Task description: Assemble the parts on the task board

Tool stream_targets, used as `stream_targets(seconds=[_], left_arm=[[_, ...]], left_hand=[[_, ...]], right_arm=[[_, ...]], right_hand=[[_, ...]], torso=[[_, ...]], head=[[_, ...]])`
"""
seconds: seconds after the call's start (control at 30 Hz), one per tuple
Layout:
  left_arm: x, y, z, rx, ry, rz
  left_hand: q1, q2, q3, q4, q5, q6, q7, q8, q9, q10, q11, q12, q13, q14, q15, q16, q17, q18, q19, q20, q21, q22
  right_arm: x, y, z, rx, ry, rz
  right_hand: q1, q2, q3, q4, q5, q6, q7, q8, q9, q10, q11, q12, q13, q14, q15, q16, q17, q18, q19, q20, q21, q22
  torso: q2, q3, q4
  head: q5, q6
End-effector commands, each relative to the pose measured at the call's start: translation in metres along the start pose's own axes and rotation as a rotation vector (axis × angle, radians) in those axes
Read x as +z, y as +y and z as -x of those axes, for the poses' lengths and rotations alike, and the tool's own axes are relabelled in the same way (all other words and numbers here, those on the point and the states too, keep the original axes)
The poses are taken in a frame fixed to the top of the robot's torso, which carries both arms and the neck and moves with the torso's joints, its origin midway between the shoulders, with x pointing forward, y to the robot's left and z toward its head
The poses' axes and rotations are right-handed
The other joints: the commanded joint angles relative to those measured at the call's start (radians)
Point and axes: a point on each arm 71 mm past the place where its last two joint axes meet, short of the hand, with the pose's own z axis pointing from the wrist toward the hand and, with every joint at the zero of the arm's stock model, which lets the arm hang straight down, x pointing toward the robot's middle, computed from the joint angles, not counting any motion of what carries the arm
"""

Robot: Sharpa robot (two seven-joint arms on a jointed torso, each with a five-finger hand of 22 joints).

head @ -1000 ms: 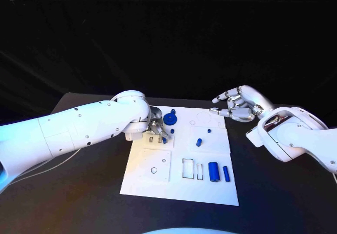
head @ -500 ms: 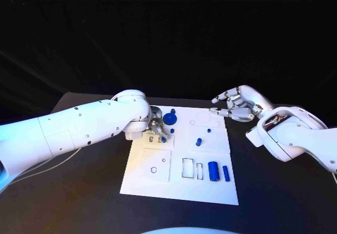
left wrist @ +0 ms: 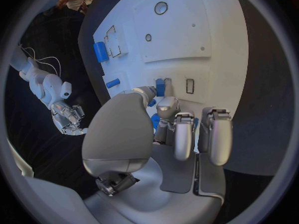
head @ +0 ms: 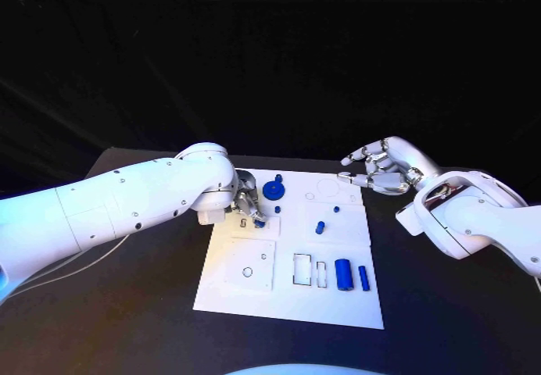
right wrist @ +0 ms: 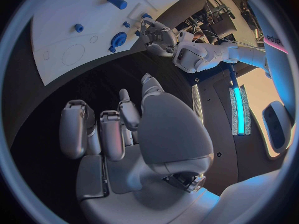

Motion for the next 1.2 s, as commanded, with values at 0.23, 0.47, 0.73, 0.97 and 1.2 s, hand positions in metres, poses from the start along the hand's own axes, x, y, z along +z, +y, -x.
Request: stream_targets(seconds=[0.23, 0.47, 0.73, 0.97, 1.2], left_arm=[[-0.009, 0.012, 0.003, -0.125, -0.076, 0.004], [-0.018, 0.015, 0.003, -0.124, -0.192, -0.011], [-0.021, 0.016, -0.006, -0.098, -0.309, -0.021], [-0.020, 0.016, -0.014, -0.078, -0.324, -0.012], [-0.016, 0.016, -0.021, -0.061, -0.302, -0.004]], left_hand=[[-0.042, -0.015, 0.200, -0.197, -0.005, 0.001, -0.008, 0.017, 0.024, 0.018, -0.002, 0.006, 0.010, 0.103, -0.004, 0.002, 0.263, -0.015, 0.104, 0.003, 0.003, 0.263], [-0.055, -0.029, 0.217, -0.219, -0.006, 0.008, -0.011, 0.024, 0.035, 0.027, -0.005, 0.009, 0.012, 0.103, -0.007, 0.002, 0.263, -0.015, 0.104, 0.001, 0.003, 0.263], [-0.064, -0.037, 0.225, -0.229, -0.006, 0.013, -0.015, 0.028, 0.041, 0.039, -0.008, 0.021, 0.024, 0.103, -0.009, 0.002, 0.263, -0.015, 0.104, -0.001, 0.003, 0.263], [-0.069, -0.040, 0.229, -0.232, -0.006, 0.016, -0.016, 0.029, 0.044, 0.045, -0.009, 0.027, 0.029, 0.103, -0.011, 0.002, 0.263, -0.015, 0.104, -0.002, 0.003, 0.263], [-0.072, -0.040, 0.232, -0.233, -0.006, 0.017, -0.017, 0.030, 0.045, 0.047, -0.010, 0.029, 0.031, 0.103, -0.011, 0.002, 0.263, -0.015, 0.104, -0.002, 0.003, 0.263]], right_arm=[[0.000, 0.000, 0.000, -0.008, 0.005, 0.010], [0.000, 0.000, 0.000, -0.008, -0.001, 0.015], [-0.001, 0.001, 0.000, -0.006, -0.015, 0.028], [-0.001, 0.001, 0.000, -0.006, -0.023, 0.035], [-0.001, 0.001, 0.000, -0.004, -0.028, 0.040]], right_hand=[[0.001, 0.009, -0.006, 0.000, 0.019, 0.007, -0.003, 0.006, 0.001, 0.000, -0.006, -0.001, -0.001, 0.066, -0.010, -0.006, 0.107, 0.016, 0.000, -0.006, -0.008, 0.103], [-0.001, 0.010, -0.006, 0.001, 0.021, 0.007, -0.003, 0.006, 0.001, 0.000, -0.006, -0.001, -0.001, 0.066, -0.010, -0.006, 0.107, 0.016, 0.000, -0.006, -0.008, 0.103], [-0.003, 0.013, -0.007, 0.001, 0.030, 0.006, -0.003, 0.006, 0.001, 0.001, -0.006, 0.000, 0.000, 0.067, -0.011, -0.004, 0.110, 0.015, 0.003, -0.007, -0.005, 0.106], [-0.002, 0.015, -0.007, 0.001, 0.037, 0.005, -0.003, 0.006, 0.001, 0.002, -0.006, 0.001, 0.001, 0.067, -0.011, -0.004, 0.111, 0.014, 0.004, -0.007, -0.003, 0.108], [-0.003, 0.016, -0.008, 0.001, 0.040, 0.005, -0.003, 0.007, 0.001, 0.000, -0.006, -0.001, -0.002, 0.067, -0.011, -0.005, 0.110, 0.015, 0.003, -0.007, -0.006, 0.106]], torso=[[0.000, -0.0005, 0.0024], [0.001, -0.0008, 0.0029], [0.001, -0.0016, 0.0019], [0.002, -0.0002, -0.0018], [0.002, -0.0012, -0.0007]], head=[[0.006, 0.001], [0.009, -0.001], [0.013, -0.004], [0.016, -0.005], [0.015, -0.006]])
